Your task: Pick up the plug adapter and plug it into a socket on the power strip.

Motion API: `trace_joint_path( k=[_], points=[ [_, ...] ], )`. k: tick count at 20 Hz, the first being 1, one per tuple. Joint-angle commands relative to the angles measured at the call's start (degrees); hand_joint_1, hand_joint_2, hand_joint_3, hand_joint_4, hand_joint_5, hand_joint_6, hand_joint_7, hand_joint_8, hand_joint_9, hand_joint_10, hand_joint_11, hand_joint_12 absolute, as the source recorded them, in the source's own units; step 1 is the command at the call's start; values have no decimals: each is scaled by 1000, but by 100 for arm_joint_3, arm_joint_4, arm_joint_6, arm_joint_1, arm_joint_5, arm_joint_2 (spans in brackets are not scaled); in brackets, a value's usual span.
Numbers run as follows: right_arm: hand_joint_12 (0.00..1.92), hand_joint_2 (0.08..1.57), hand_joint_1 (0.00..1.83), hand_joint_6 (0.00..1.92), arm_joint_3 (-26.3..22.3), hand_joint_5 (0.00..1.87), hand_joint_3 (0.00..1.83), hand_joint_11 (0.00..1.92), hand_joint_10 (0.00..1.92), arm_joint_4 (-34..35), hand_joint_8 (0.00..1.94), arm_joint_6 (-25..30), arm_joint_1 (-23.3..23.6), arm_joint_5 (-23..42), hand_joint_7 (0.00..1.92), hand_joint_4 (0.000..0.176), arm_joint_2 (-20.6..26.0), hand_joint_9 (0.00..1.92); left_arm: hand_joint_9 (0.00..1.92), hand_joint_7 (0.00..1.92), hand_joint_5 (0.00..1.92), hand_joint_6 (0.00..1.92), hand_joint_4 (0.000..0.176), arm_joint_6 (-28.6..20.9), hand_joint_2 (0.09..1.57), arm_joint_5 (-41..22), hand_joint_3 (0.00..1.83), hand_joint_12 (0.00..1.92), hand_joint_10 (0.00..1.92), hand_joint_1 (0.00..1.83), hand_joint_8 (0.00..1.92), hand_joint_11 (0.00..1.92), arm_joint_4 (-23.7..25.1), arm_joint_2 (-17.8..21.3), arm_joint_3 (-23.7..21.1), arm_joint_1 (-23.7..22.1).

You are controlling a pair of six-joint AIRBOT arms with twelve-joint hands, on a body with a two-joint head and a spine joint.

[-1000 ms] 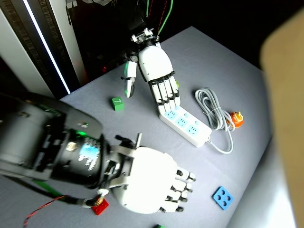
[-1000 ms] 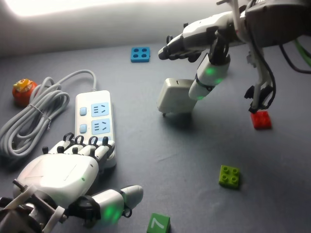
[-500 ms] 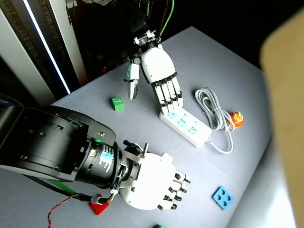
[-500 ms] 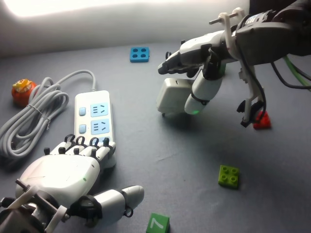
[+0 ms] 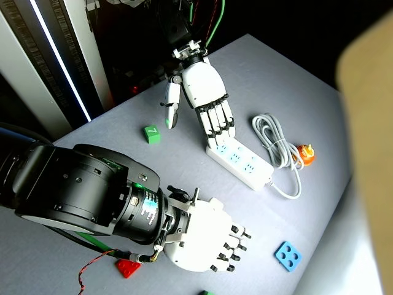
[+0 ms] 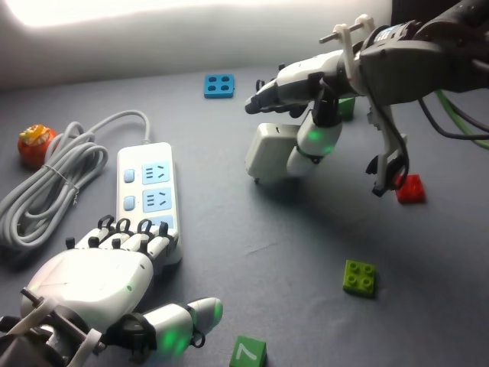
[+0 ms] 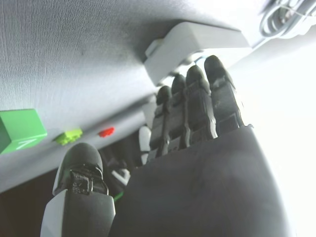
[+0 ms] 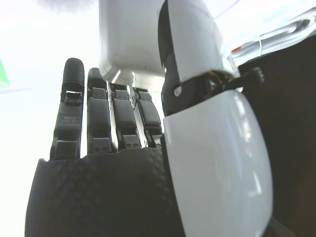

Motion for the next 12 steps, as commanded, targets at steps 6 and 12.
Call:
trace_joint_path(
  k=[6,12],
  points=[
    [690,979,1302,3,47,132,0,0,0,16,2,-28,-50,542,123,0,-58,133,120,134,80,1,0,0,1208,-391,0,222,1,0,1,0,154,-135,48,-31],
    [734,963,1285,4,76,160,0,0,5,16,2,26,-48,541,127,0,-95,159,135,149,97,1,0,1,1208,-391,1,280,2,0,1,0,-3,-247,107,-127]
  ],
)
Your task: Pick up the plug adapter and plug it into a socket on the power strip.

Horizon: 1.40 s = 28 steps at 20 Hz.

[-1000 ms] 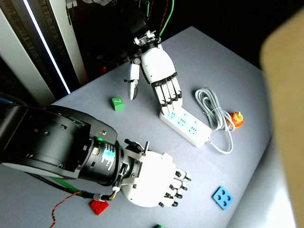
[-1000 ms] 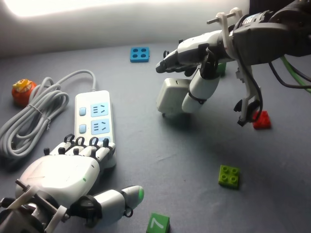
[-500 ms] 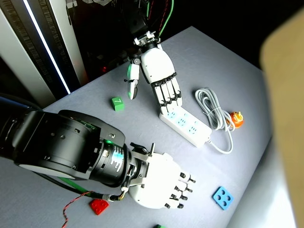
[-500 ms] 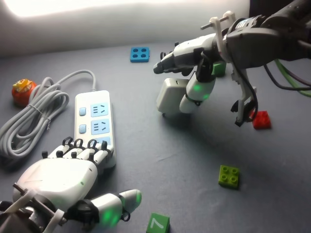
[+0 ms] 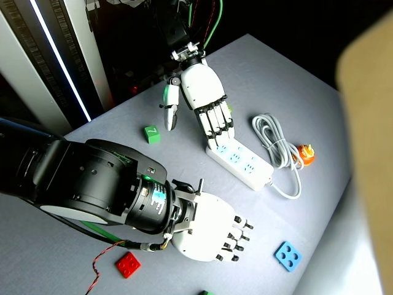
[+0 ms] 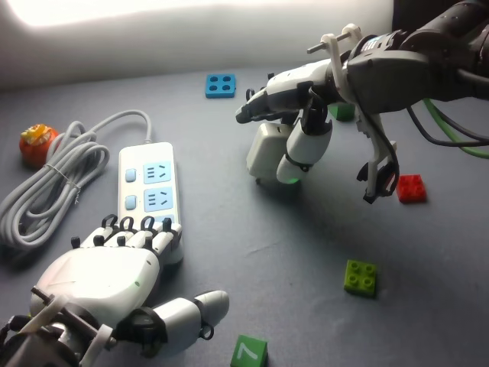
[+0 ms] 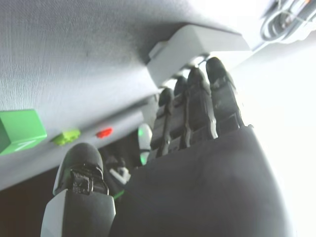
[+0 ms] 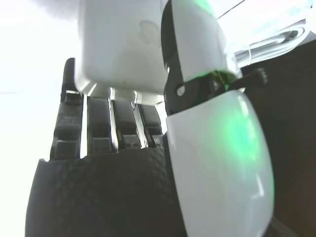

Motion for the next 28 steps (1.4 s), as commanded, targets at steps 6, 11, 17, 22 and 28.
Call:
trace_joint_path(
  k=[6,11,17,22,28],
  points=[
    [743,956,1270,3,70,168,0,0,5,15,1,13,-53,497,128,0,40,166,130,145,106,4,0,-3,1206,-203,0,247,2,0,1,0,144,-43,14,-20],
    [994,960,1238,16,95,242,1,0,24,15,14,-23,-97,515,211,0,40,251,146,171,125,4,0,-3,1209,-203,0,276,2,0,3,0,138,-47,0,-17],
    [1204,996,1181,24,107,466,2,81,43,15,16,-25,-107,555,448,0,38,474,155,186,132,6,0,-2,1207,-204,0,282,6,0,8,0,138,-47,-27,-20],
    [1256,1012,1123,15,107,697,1,207,40,15,11,-31,-124,581,722,0,40,719,136,160,110,1,0,11,1197,-205,0,270,1,0,2,0,138,-47,-20,-28],
    [1063,1021,1138,20,116,942,0,585,45,15,19,-106,-124,599,1031,0,60,1014,123,132,89,3,0,11,1204,-205,2,262,2,0,3,0,139,-45,-19,-44]
  ],
)
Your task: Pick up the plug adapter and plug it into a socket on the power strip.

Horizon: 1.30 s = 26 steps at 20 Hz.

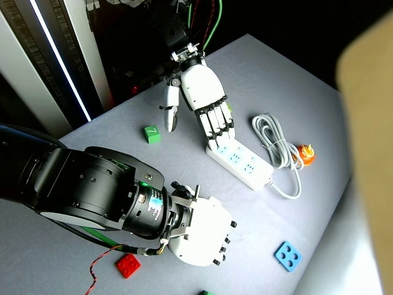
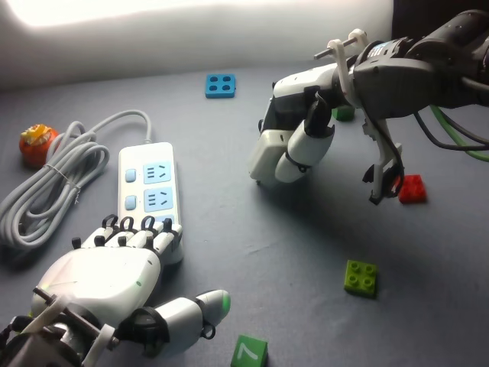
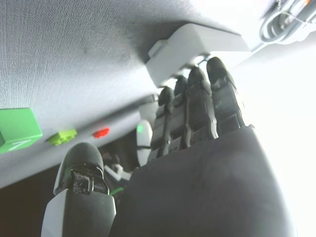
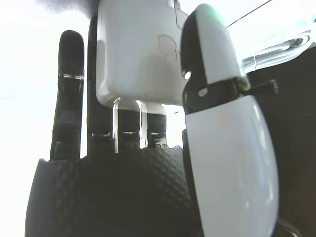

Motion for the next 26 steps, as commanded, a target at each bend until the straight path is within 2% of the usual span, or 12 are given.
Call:
trace_joint_path(
  k=[1,2,3,4,5,7,11,15,18,20,22,26],
  points=[
    [1040,1011,1138,21,31,984,0,644,45,24,20,-12,18,427,1076,0,57,1060,126,135,91,4,0,-13,1203,-179,1,261,3,0,4,0,191,-23,-8,-23],
    [1040,1011,1138,21,31,984,0,644,45,24,20,-24,17,427,1076,0,60,1060,126,135,91,4,0,-13,1203,-179,1,261,3,0,4,0,191,-23,-3,-28],
    [1049,1051,1166,629,30,1066,4,694,41,24,17,-54,17,434,1143,0,62,1126,143,155,113,8,0,-13,1205,-179,1,301,7,0,8,0,190,-23,1,-34],
    [1069,1079,1224,886,30,982,5,775,56,24,645,-64,17,436,1158,0,63,1215,138,158,111,3,0,-13,1210,-179,1,270,6,0,4,0,190,-23,3,-37],
    [1091,1090,1234,946,30,945,3,801,63,24,814,-79,17,436,1128,0,64,1247,139,160,113,3,0,-13,1209,-179,0,271,6,0,4,0,190,-24,4,-39],
    [1112,1079,1246,949,30,959,0,866,87,24,759,-87,26,436,1175,0,69,1321,129,146,98,0,0,-5,1206,-178,0,248,1,0,2,0,190,-25,4,-40],
    [1128,1087,1243,979,-8,945,1,888,91,24,799,-239,132,397,1154,0,101,1353,151,165,109,4,0,-4,1198,-178,0,318,5,0,4,0,190,-25,-1,-22],
    [1101,1077,1247,941,-117,970,0,906,83,25,759,-334,393,145,1175,0,173,1365,125,146,96,1,0,-9,1208,-178,1,229,1,0,3,0,153,-25,-19,-22],
    [1081,1076,1249,935,-161,970,0,914,70,-24,753,-356,707,-201,1180,0,173,1361,147,164,116,4,0,-9,1204,-178,0,327,5,0,4,0,150,-25,-35,-24],
    [1077,1075,1250,919,-313,978,0,913,66,-887,757,89,876,-246,1180,0,173,1358,135,155,105,4,0,-9,1201,-178,0,282,5,0,3,0,150,-25,-38,-28],
    [1090,1079,1249,942,-681,959,1,905,62,-2713,774,1019,1117,-408,1172,0,162,1357,135,156,110,6,0,-11,1208,-178,2,280,4,0,3,0,150,-25,-41,-36],
    [1095,1081,1246,947,-965,962,1,908,59,-4735,780,2269,1398,-1245,1164,0,-132,1356,138,163,106,4,0,-11,1208,-178,1,261,5,0,7,0,107,-25,-51,-64]
  ],
)
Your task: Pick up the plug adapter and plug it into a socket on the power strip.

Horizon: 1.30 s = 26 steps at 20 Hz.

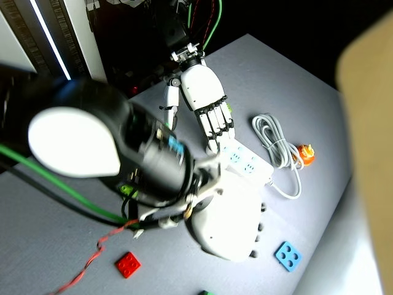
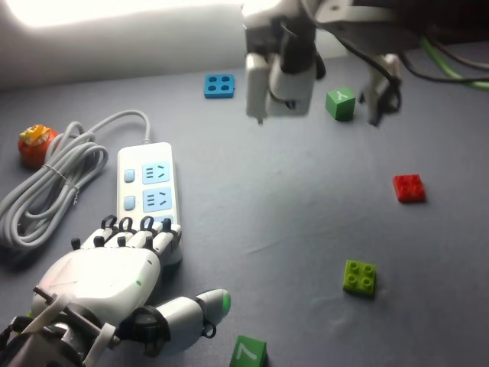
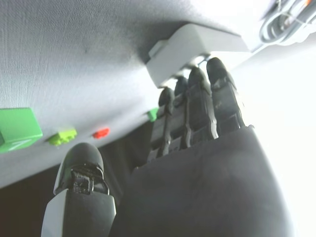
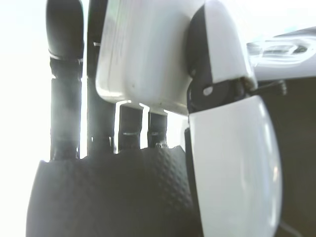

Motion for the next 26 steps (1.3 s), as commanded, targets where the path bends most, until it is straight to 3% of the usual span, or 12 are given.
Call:
trace_joint_path(
  k=[1,6,17,22,26],
  points=[
    [1094,1082,1247,957,-24,955,1,908,57,-467,775,164,96,45,1166,0,-66,1355,135,154,93,0,0,-23,1212,-172,3,260,3,0,3,0,202,-25,-28,-33],
    [1084,1080,1246,959,152,959,1,917,48,-850,759,290,151,-442,1171,0,-771,1361,154,168,105,3,0,-20,1209,-172,0,317,6,0,6,0,201,-25,-26,-18],
    [1054,1074,1249,924,1152,977,1,938,30,-717,749,848,-67,-379,1180,0,-1855,1368,139,157,98,0,0,-20,1204,-186,0,267,0,0,0,0,201,-33,-34,30],
    [1019,1069,1247,894,1264,997,0,956,17,-718,732,839,-210,-272,1186,0,-2116,1375,136,158,102,3,0,-20,1204,-186,0,275,5,0,4,0,201,-37,-44,46],
    [1019,1068,1249,888,1358,998,0,963,18,-948,718,1067,-253,-218,1194,0,-2206,1387,120,137,73,2,0,-20,1210,-186,1,173,1,0,1,0,201,-46,-45,51]
  ],
)
